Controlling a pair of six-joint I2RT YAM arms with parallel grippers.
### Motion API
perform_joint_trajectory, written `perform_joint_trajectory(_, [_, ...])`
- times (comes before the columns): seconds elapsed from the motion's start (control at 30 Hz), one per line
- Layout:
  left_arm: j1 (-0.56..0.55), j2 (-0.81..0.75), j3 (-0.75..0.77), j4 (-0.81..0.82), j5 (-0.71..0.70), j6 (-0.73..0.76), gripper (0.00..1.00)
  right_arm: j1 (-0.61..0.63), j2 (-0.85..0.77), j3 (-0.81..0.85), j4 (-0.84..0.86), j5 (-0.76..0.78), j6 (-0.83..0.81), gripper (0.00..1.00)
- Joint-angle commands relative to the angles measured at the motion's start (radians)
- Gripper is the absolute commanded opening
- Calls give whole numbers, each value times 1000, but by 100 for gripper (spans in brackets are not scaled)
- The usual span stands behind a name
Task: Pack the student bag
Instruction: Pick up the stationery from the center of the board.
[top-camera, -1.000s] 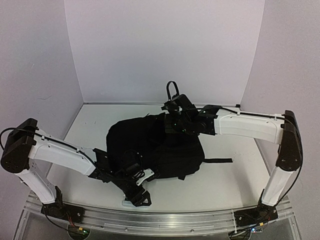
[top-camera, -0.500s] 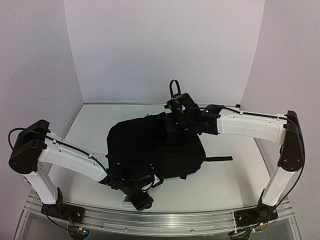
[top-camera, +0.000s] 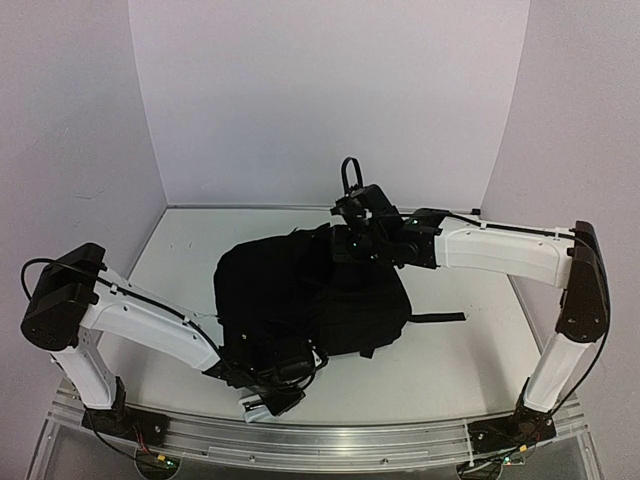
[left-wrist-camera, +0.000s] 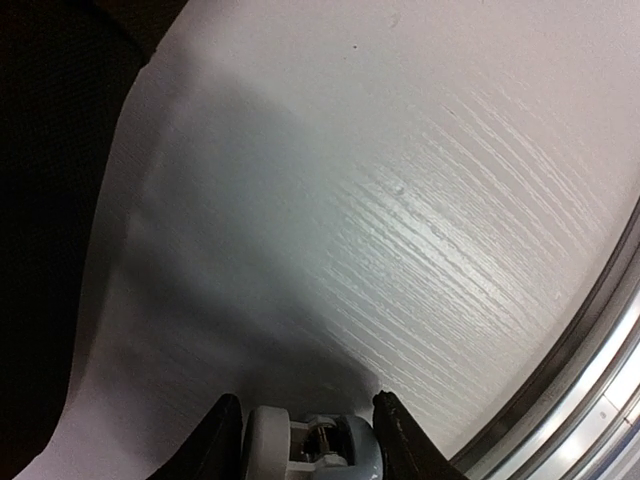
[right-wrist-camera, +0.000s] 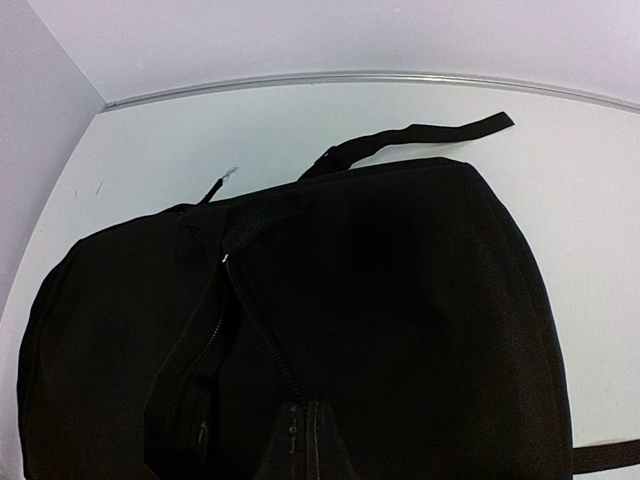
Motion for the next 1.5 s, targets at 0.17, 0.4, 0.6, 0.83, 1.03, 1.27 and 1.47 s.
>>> perform_joint_trajectory(0.17, [49, 86, 137, 177, 5, 49, 41, -13, -47, 5, 59, 29, -5, 0])
perform_joint_trajectory(0.4, [126, 134, 189, 302, 86, 91, 50, -13, -39, 8, 59, 27, -3, 0])
perform_joint_trajectory(0.6, [130, 85, 99, 307, 119, 53, 80, -13, -39, 10, 59, 23, 3, 0])
perform_joint_trajectory(0.83, [129, -23, -51, 271, 166, -21, 88, -13, -51, 5, 59, 24, 3, 0])
perform_joint_trajectory(1.03, [128, -93, -130, 215, 161, -78, 89, -14, -56, 1, 61, 25, 3, 0])
perform_joint_trajectory(1.27, [119, -117, -180, 213, 151, -84, 73, -13, -57, 5, 61, 24, 3, 0])
perform_joint_trajectory(1.47, [109, -143, -196, 249, 102, -40, 55, -14, -53, 9, 61, 22, 1, 0])
